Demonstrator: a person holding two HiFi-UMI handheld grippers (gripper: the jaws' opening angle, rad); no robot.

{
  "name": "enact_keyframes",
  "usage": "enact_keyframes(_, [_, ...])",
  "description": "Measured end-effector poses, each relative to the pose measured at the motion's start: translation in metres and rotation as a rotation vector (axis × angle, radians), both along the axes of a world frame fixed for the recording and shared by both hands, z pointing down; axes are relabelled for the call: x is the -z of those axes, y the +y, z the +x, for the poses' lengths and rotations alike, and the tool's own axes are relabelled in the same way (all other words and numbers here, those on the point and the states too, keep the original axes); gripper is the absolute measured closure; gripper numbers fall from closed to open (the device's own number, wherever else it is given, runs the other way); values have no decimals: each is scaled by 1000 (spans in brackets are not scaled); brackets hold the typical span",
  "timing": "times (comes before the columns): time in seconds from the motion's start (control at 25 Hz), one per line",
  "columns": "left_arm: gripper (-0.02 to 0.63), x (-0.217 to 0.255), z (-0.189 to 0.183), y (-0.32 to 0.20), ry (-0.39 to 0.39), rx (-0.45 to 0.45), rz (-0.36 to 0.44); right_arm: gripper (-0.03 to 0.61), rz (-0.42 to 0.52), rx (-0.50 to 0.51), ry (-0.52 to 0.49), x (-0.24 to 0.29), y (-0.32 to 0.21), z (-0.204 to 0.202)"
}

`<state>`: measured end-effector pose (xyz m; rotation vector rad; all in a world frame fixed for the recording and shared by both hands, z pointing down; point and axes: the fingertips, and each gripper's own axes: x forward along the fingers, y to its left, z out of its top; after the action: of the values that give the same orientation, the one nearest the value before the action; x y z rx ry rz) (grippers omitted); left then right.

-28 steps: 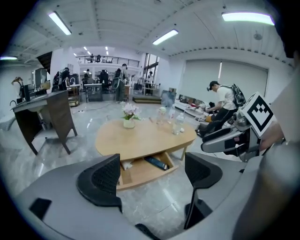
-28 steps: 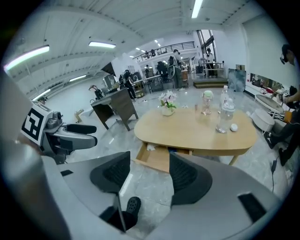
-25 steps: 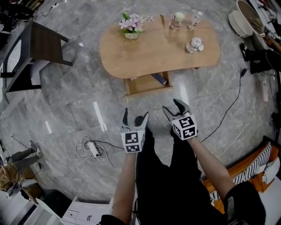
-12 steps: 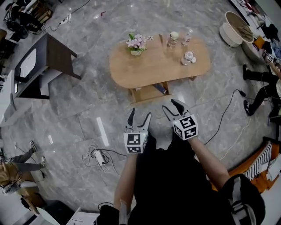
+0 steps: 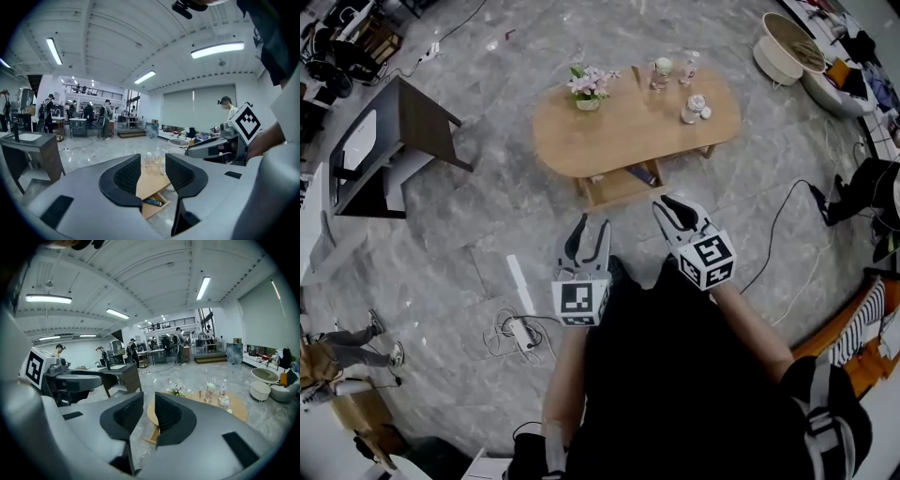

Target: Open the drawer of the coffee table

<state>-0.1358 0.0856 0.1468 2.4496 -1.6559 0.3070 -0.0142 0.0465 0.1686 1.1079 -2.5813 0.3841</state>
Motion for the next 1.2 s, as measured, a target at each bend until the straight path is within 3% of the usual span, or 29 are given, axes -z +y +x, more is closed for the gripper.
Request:
enact_keyframes(0.2, [500, 24, -9, 8, 7, 1, 64, 526, 31, -8, -69, 27, 10, -12])
enact_keyframes(0.56, [588, 41, -27, 13, 20, 11, 94, 561, 85, -7, -113, 61, 9, -13])
enact_keyframes(0.84, [600, 54, -41, 7, 63, 25, 93, 566, 109, 37, -140, 78, 14, -9])
enact_keyframes(1.2, [600, 53, -54, 11, 87, 36, 63, 568, 120, 15, -126, 83, 25, 3])
